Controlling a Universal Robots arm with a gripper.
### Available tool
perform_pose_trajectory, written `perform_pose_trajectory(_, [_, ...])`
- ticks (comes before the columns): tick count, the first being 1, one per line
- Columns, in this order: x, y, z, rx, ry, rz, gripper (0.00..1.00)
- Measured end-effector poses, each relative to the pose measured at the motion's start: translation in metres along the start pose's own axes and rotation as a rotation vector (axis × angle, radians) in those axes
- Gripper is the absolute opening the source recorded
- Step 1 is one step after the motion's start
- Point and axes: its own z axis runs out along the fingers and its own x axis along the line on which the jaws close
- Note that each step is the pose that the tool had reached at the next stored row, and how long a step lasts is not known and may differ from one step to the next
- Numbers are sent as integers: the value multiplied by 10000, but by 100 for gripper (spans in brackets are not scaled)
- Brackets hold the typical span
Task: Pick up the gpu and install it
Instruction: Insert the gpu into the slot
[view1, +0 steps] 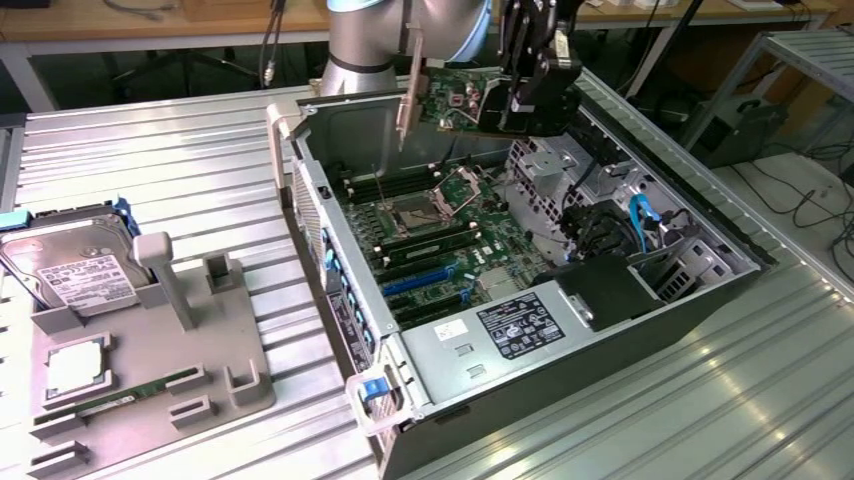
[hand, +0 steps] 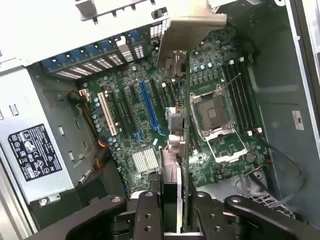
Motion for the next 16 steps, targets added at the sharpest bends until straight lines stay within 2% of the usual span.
perform_pose_trajectory(4, [1,-1,0,-14,-24,-593,28])
perform_pose_trajectory(16, [3,-1,0,-41,-73,-1822,28])
